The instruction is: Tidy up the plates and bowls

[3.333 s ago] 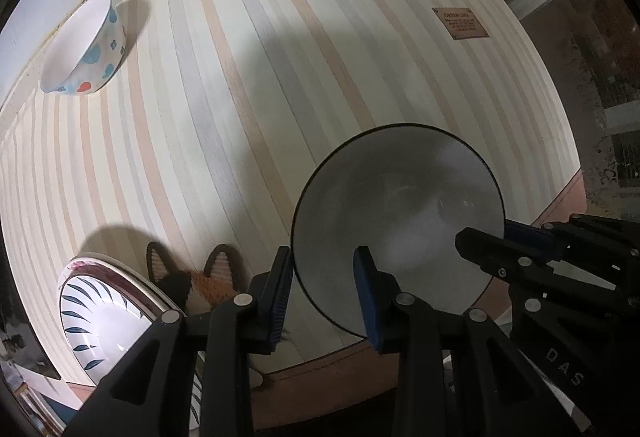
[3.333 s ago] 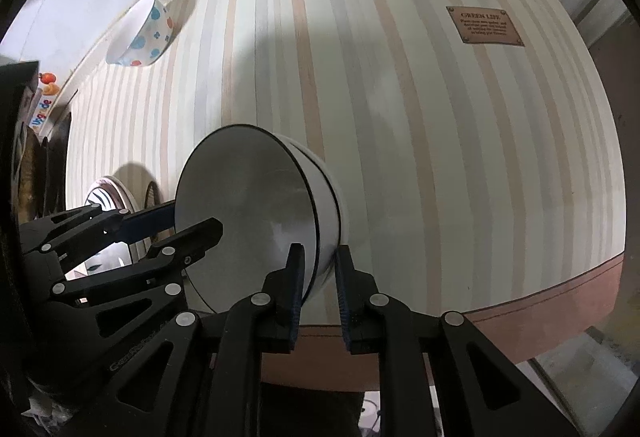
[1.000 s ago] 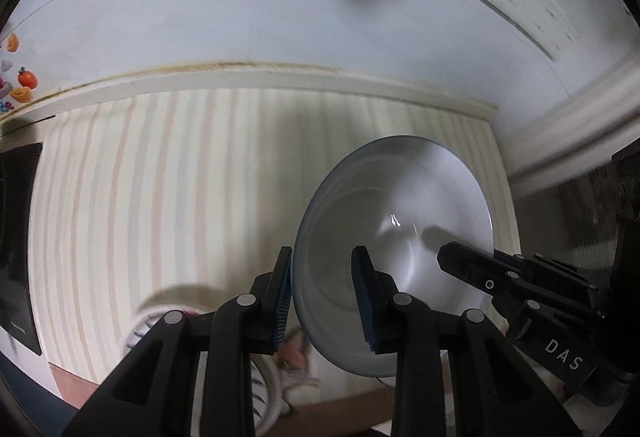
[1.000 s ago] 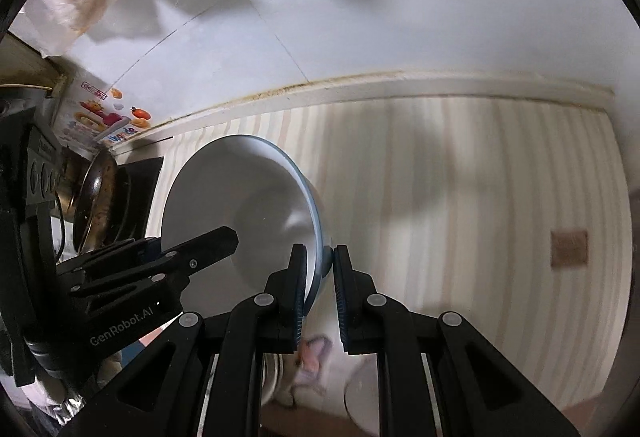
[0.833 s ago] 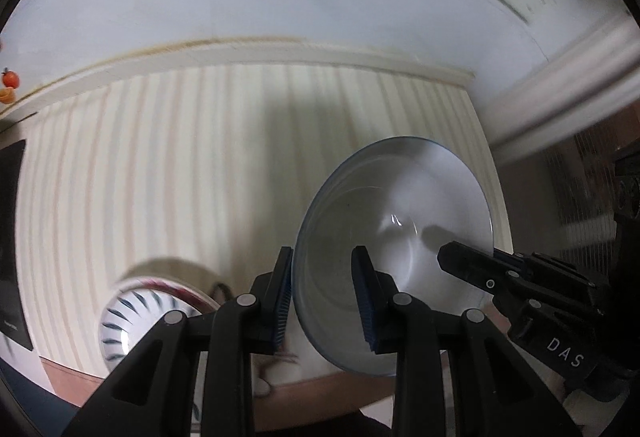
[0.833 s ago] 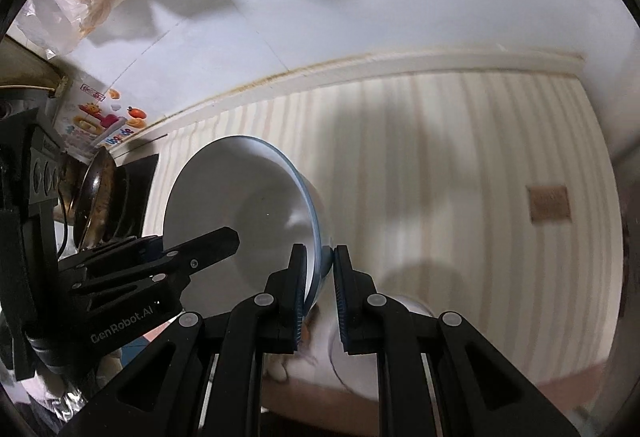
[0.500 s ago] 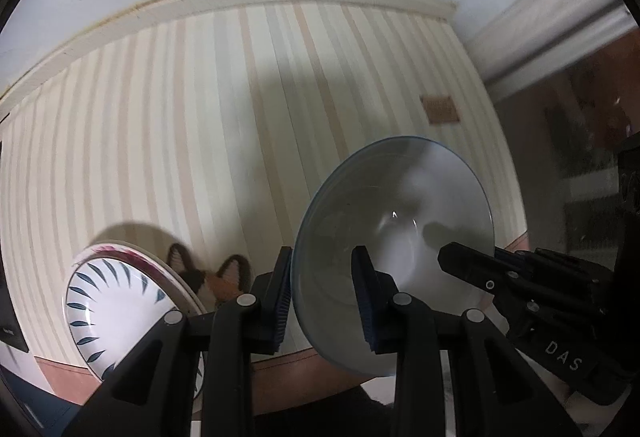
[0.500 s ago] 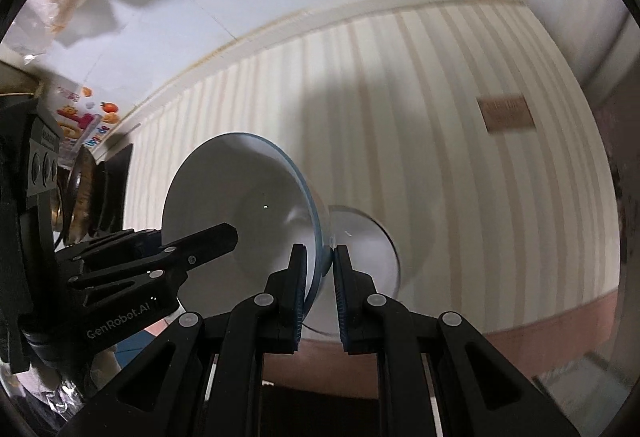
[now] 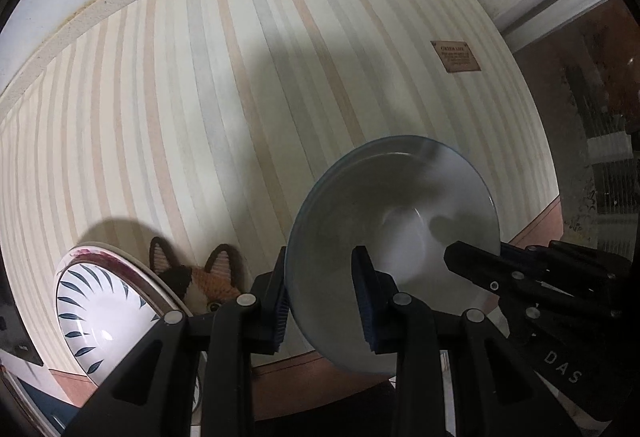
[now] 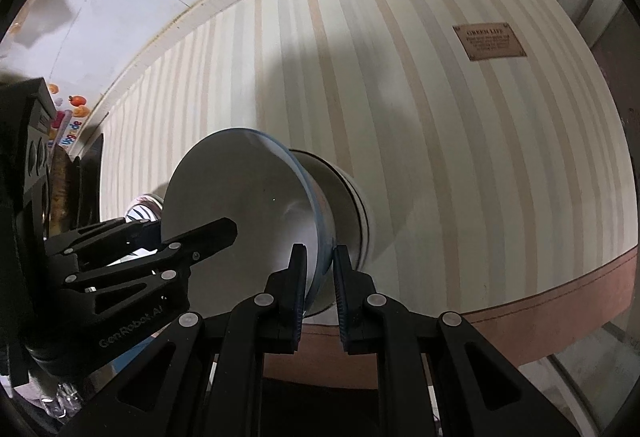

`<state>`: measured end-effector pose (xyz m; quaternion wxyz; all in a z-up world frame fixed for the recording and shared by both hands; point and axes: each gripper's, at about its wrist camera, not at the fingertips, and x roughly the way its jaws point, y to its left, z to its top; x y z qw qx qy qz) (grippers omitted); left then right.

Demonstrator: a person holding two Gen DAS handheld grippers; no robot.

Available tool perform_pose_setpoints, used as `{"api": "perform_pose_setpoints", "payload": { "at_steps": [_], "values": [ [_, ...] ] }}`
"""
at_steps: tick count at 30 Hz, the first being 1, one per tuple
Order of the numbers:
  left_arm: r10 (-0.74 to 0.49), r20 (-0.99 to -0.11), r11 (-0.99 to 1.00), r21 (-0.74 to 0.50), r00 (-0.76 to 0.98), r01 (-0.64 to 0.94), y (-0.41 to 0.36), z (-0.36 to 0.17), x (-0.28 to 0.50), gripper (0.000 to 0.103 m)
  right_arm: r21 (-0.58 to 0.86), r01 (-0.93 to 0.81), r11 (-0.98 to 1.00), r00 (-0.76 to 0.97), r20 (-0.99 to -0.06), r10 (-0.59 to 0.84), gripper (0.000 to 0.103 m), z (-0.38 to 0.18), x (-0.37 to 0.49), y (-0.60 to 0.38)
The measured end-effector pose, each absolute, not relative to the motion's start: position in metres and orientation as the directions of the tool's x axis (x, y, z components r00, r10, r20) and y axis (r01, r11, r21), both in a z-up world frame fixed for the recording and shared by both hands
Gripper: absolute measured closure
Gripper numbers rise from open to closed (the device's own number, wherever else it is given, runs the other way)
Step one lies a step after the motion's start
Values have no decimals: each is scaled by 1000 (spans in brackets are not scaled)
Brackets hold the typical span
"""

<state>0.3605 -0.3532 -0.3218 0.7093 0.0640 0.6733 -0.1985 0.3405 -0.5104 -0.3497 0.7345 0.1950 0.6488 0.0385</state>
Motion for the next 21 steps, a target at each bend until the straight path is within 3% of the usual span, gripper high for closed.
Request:
{"api": "perform_pose_setpoints", "payload": {
  "at_steps": [14,21],
  "values": [
    [-191,-981,913,-168,25,372,-347,-321,356,77,255,171,952,129,-963,235,83,-351,348,-504],
    [-206,-960,912,-120,187,392,-332,-268,331,76,196,135,971,180,-969,171,82,-325,332,-494]
  ]
}}
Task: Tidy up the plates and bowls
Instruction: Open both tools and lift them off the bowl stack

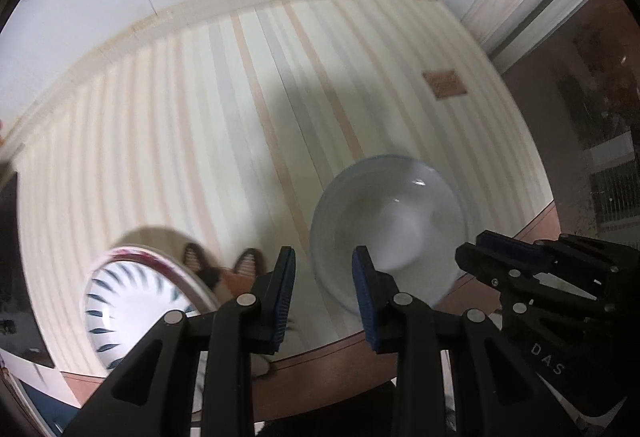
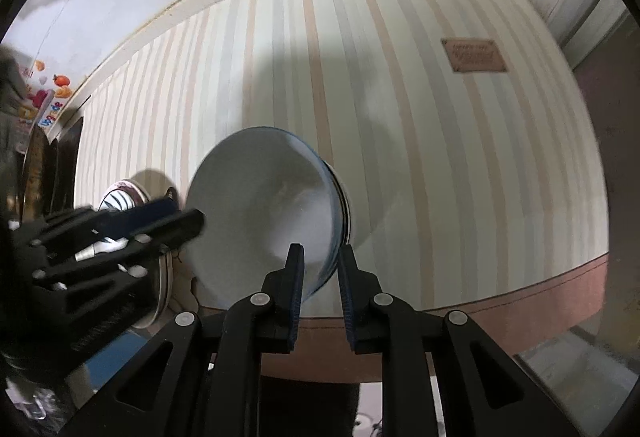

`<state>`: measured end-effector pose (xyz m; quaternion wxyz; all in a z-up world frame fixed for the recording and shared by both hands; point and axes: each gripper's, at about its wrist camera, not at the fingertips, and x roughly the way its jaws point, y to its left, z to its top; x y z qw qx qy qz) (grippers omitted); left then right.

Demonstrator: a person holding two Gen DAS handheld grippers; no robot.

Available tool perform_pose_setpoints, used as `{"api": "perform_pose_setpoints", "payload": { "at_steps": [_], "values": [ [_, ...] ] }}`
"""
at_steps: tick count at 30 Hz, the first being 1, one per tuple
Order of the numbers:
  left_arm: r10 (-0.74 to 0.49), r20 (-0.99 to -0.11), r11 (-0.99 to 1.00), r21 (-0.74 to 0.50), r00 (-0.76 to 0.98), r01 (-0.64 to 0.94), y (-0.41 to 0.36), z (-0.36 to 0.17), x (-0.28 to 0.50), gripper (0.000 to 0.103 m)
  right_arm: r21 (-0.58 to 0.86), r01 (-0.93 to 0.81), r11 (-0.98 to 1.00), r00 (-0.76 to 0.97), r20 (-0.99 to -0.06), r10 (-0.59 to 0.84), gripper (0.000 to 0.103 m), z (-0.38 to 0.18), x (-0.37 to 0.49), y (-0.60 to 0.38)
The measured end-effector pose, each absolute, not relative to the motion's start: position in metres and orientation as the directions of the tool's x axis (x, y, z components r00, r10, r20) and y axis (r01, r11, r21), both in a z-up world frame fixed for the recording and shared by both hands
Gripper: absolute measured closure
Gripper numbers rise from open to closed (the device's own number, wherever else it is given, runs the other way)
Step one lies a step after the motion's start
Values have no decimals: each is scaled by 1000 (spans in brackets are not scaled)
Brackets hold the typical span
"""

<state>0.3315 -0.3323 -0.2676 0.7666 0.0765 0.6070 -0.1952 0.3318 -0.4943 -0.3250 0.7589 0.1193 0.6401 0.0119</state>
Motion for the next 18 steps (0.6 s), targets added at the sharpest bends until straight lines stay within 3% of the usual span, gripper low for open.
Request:
{"api": "perform_pose_setpoints", "payload": {
  "at_steps": [2,4,6,10,12,14,18],
  "values": [
    [-218,-947,911,-111,235,397,-325,-250,321,76,172,123,977,216,-966,143,79,-308,322,-488],
    [-233,-938,909,-115,258,400,-318,-237,312,74,161,117,980,265,-956,125,59,-287,310,-484],
    [-256,-924,907,-128,284,400,-311,-222,303,74,164,115,980,306,-944,122,49,-269,300,-480],
    [-306,-883,904,-151,357,400,-296,-190,284,69,157,121,980,383,-918,100,41,-233,276,-472],
    [-321,-865,903,-157,385,400,-292,-178,278,59,154,123,980,417,-904,89,34,-214,264,-470],
    [-338,-846,901,-164,413,402,-286,-166,272,30,150,126,981,446,-891,79,30,-199,252,-465],
    [-350,-817,904,-167,458,393,-276,-147,260,24,134,135,982,488,-871,52,19,-176,229,-458]
  ]
}}
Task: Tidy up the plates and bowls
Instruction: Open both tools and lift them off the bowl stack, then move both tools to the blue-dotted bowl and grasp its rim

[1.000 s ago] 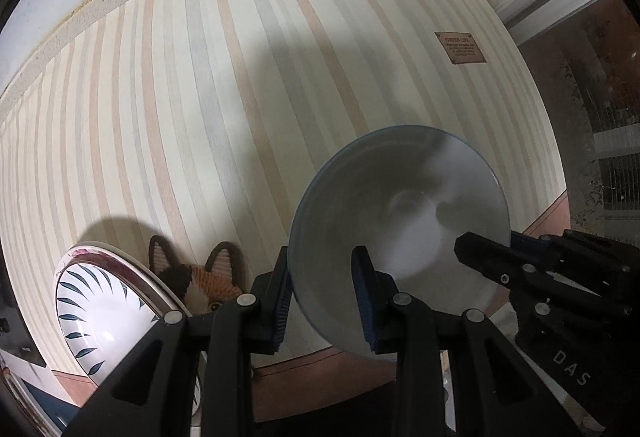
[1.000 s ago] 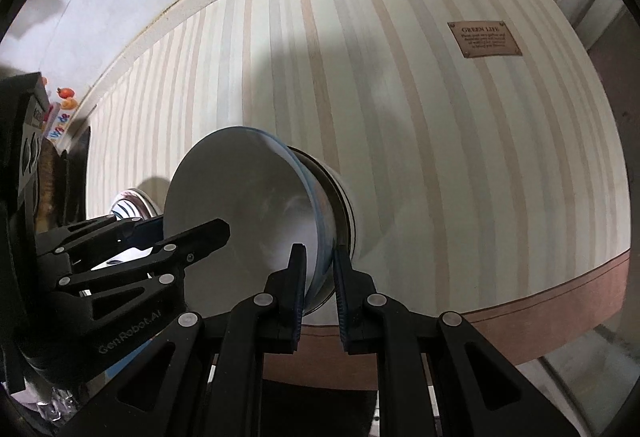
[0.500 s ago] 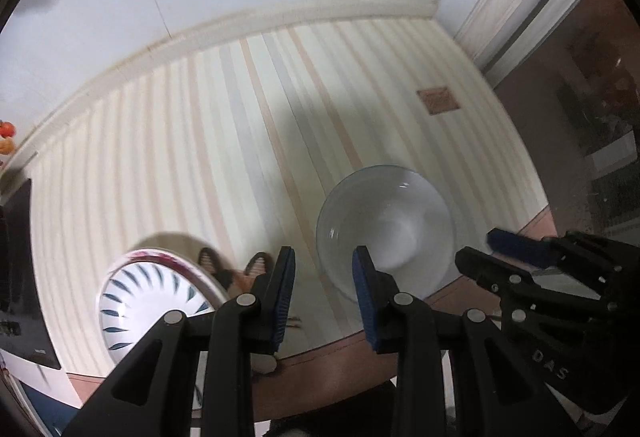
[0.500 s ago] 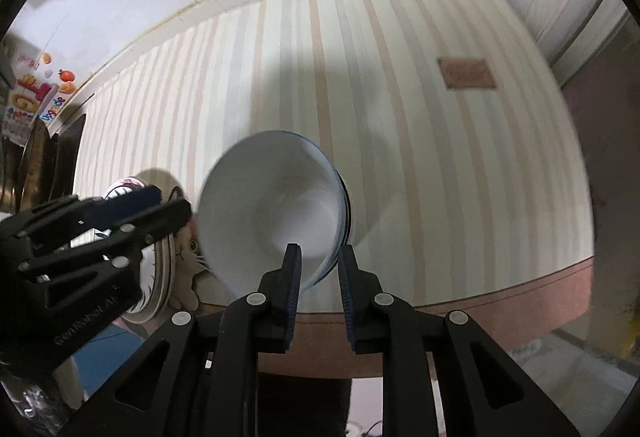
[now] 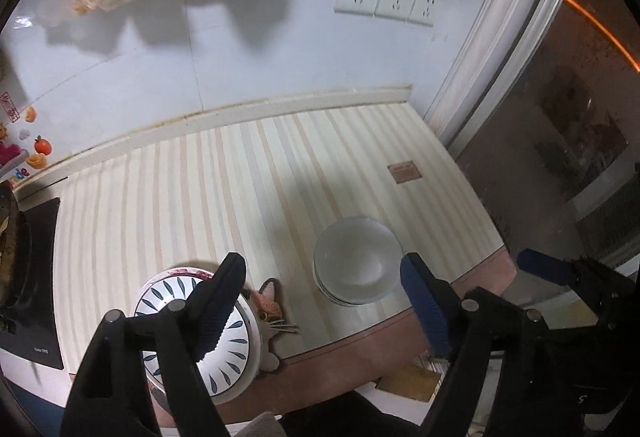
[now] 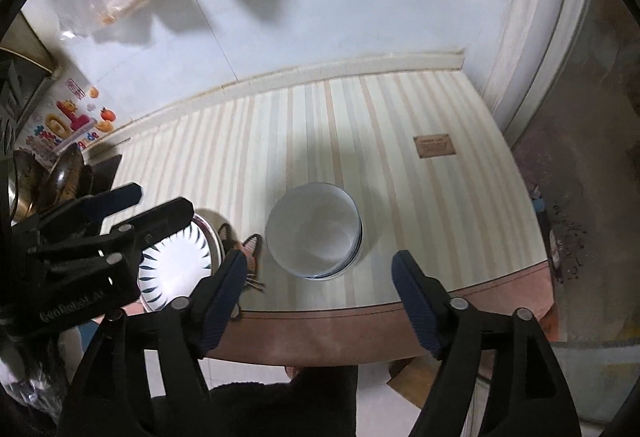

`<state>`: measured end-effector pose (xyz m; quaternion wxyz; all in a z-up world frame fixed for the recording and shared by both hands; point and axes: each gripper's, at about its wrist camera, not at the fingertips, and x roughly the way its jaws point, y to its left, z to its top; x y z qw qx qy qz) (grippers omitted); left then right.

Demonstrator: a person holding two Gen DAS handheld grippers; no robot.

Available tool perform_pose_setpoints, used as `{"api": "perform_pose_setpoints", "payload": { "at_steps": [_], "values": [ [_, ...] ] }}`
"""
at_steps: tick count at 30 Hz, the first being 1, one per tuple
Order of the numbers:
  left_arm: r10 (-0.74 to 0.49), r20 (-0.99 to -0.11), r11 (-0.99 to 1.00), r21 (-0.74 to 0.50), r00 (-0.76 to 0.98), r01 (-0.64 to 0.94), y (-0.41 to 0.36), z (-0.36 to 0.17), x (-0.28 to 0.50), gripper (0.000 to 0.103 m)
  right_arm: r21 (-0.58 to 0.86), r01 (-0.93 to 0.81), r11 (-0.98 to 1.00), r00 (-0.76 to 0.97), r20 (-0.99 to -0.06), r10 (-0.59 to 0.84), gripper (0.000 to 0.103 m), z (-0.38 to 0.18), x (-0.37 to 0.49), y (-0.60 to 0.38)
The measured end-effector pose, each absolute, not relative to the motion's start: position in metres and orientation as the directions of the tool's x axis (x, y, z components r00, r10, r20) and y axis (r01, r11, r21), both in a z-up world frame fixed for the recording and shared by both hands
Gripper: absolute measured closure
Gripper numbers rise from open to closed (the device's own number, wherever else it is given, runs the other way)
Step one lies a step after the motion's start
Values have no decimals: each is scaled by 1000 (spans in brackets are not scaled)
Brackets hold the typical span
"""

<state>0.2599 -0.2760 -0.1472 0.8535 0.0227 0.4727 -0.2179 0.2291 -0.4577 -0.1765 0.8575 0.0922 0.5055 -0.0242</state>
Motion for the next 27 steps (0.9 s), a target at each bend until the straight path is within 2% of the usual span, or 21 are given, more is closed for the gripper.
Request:
{"api": "perform_pose_setpoints", "payload": {
  "at_steps": [1,4,7,17,27],
  "values": [
    [-355,-814,903,-172,460,394,-274,-144,257,23,128,139,982,493,-869,44,18,-172,224,-456],
    [-358,-807,900,-165,469,404,-271,-138,250,9,113,157,981,518,-855,16,16,-159,208,-453],
    [-359,-806,900,-164,470,405,-268,-134,244,9,104,175,979,542,-841,-7,13,-147,196,-452],
    [-374,-793,895,-172,482,411,-261,-123,223,8,111,228,967,600,-799,-49,11,-116,162,-457],
    [-363,-806,891,-152,468,428,-272,-126,224,8,132,254,958,591,-806,-46,10,-120,166,-467]
  ]
}}
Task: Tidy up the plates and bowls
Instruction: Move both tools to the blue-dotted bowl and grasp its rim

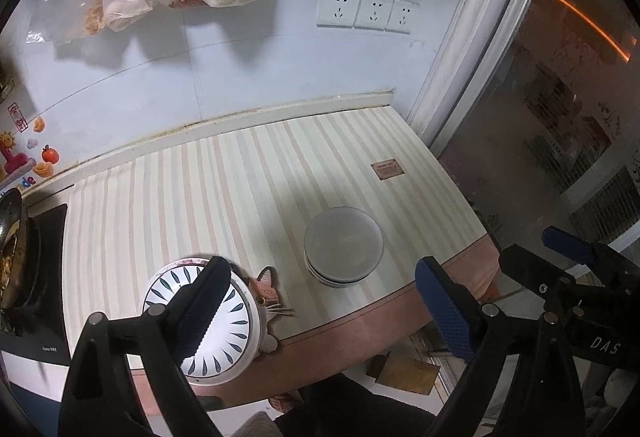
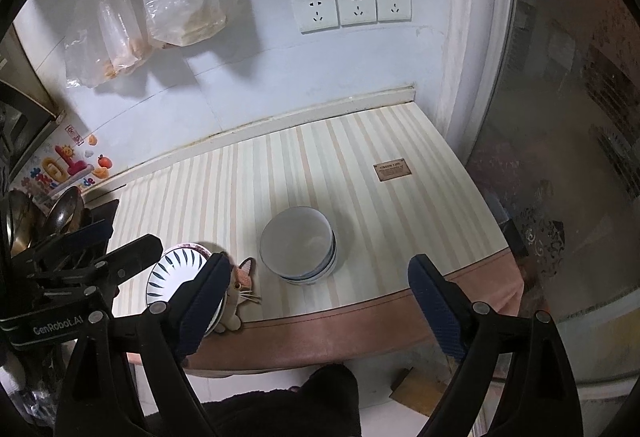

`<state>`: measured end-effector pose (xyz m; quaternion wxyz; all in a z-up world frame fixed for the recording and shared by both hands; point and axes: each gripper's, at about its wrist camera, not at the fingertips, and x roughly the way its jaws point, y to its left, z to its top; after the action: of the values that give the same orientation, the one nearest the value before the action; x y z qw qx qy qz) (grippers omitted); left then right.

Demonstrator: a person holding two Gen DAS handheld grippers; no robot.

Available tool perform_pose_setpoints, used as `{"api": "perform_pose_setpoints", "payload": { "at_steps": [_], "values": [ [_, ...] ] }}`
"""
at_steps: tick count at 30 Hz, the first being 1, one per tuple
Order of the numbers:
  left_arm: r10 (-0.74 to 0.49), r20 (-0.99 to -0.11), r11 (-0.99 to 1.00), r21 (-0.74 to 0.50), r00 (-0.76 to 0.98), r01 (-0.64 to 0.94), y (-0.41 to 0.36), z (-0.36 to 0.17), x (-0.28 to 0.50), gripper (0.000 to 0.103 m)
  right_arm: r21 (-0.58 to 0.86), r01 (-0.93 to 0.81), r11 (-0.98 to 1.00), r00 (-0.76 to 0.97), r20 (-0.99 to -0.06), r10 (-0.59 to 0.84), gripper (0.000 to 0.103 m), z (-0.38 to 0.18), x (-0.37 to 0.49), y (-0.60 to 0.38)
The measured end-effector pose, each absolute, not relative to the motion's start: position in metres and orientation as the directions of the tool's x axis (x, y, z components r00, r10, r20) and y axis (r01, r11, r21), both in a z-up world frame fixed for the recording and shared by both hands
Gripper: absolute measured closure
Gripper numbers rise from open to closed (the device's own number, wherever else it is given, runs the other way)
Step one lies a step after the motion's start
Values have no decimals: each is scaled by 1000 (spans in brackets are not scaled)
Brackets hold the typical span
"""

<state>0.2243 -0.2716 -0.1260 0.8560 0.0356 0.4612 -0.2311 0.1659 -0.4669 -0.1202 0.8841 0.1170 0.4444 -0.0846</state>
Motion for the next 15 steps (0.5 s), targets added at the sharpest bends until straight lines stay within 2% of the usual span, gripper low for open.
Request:
{"api": "perform_pose_setpoints", "payload": {
  "at_steps": [9,15],
  "values": [
    [-338,-837,897,-149,430,416,-282,-141,243,8,144,272,951,562,-827,-36,10,-134,186,-482],
    [-301,-870,906,-132,392,403,-293,-168,266,8,185,264,947,506,-862,28,10,-169,215,-498]
  ]
}}
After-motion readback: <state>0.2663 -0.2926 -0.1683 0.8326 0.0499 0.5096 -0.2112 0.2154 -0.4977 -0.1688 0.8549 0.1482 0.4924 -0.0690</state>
